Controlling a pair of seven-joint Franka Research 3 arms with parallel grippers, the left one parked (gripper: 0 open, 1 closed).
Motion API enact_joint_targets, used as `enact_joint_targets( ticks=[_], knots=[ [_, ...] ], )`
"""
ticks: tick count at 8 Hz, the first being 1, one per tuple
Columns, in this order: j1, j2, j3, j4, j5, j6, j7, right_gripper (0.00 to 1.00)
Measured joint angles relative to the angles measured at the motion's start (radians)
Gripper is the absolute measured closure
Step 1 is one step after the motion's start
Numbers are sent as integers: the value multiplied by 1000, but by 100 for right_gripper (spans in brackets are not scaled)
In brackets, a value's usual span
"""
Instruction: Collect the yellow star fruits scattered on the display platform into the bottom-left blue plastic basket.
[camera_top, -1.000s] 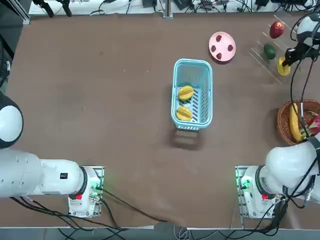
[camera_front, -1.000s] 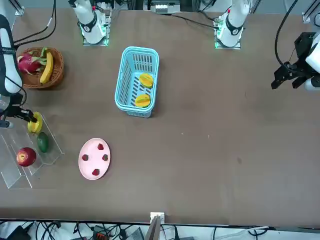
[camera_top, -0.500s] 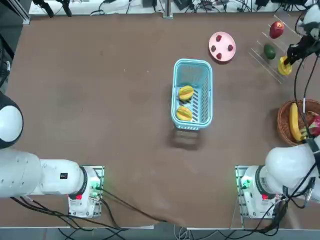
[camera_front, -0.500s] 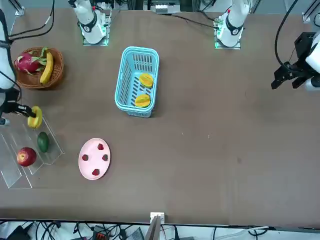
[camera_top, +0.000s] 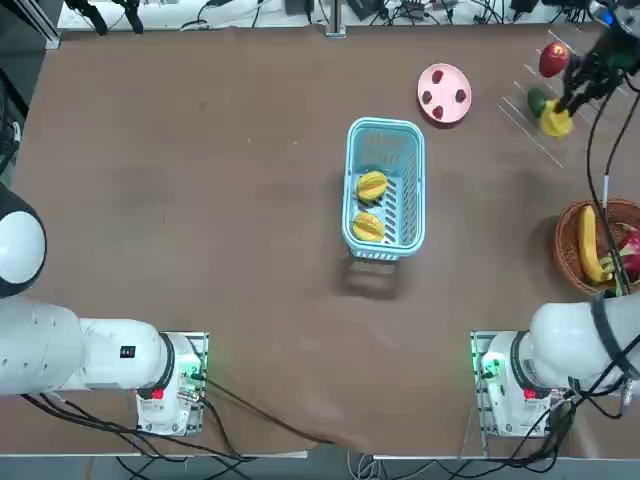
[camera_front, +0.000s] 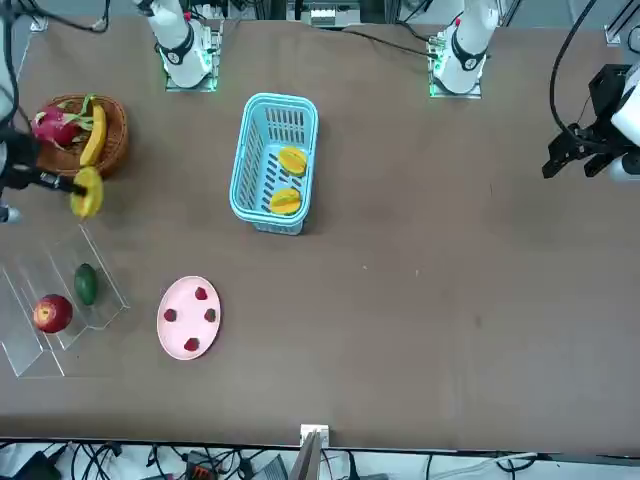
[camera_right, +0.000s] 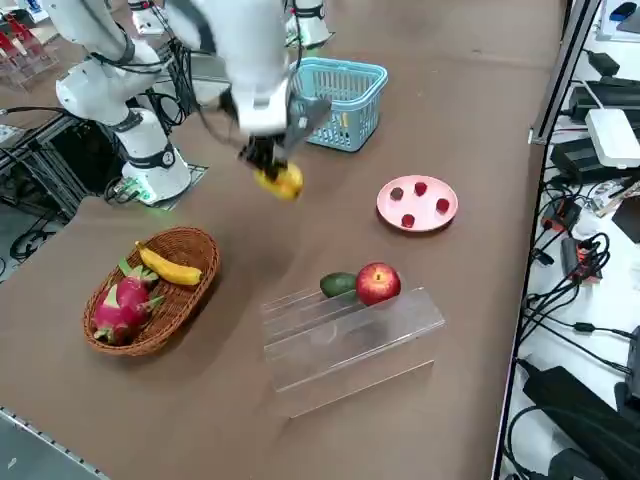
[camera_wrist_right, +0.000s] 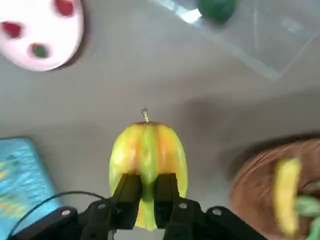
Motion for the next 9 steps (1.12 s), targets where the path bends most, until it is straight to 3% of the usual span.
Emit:
enact_joint_targets(
  ticks=[1,3,5,7,9],
  knots=[
    [96,-53,3,-15,14,-32,152,81],
    [378,-121,11,-43,22,-36,531,81],
    [650,-125,19,-70,22,40,875,81],
    [814,-105,17,-149,21,184,1055,81],
    [890,-85,13,-236,21,289,1100,81]
  ],
)
